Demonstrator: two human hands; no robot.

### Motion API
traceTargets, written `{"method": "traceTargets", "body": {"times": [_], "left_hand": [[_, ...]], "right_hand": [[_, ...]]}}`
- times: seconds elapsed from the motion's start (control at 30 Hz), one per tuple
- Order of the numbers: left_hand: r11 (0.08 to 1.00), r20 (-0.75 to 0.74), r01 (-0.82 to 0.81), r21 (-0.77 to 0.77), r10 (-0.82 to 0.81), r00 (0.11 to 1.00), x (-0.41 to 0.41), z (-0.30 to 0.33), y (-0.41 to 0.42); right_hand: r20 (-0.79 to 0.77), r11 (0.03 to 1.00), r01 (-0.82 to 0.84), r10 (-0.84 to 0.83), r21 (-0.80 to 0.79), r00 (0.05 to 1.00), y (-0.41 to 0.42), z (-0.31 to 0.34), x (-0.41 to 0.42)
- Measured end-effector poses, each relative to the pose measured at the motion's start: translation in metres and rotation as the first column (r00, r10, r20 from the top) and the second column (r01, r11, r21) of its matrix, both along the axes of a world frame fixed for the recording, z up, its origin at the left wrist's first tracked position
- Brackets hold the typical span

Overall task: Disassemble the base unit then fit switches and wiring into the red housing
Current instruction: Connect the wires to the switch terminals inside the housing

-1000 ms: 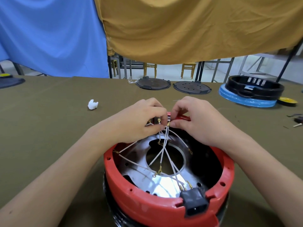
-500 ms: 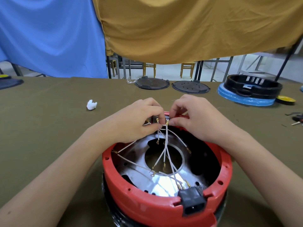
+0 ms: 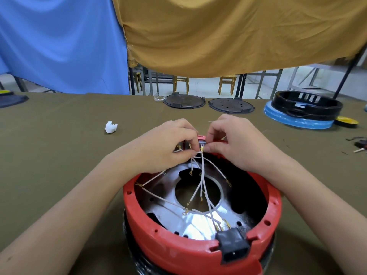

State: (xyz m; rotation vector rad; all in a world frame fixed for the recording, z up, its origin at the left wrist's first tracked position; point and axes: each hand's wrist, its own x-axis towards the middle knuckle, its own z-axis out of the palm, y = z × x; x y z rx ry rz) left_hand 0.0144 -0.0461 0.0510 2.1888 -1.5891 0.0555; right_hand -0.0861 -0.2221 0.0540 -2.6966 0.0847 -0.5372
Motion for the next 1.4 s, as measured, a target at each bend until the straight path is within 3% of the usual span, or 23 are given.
{"method": "traceTargets", "body": {"times": [0.6,0.8,1.03,1.4], "left_hand": [[0.999,0.083,-0.048,0.002,0.048,0.995,0.002,0.0,0.0],[0.99,0.167,-0.121,0.077,0.107,0.98,0.005,0.01,-0.012],[0.987,0.143,-0.156,0.039,0.149,0.978,0.004,0.008,-0.013],[0.984,0.098,-0.179,0.014,0.177,0.979,0.006,0.003,-0.001]], "right_hand": [[-0.011,0.998,0.017,-0.018,-0.06,1.0,0.003,0.001,0.0],[-0.126,0.992,0.01,-0.026,-0.127,0.992,0.004,0.0,-0.001],[-0.134,0.985,0.01,-0.034,-0.174,0.99,0.003,0.0,0.002],[-0.105,0.993,-0.056,0.045,-0.104,0.993,0.006,0.001,-0.005]]}}
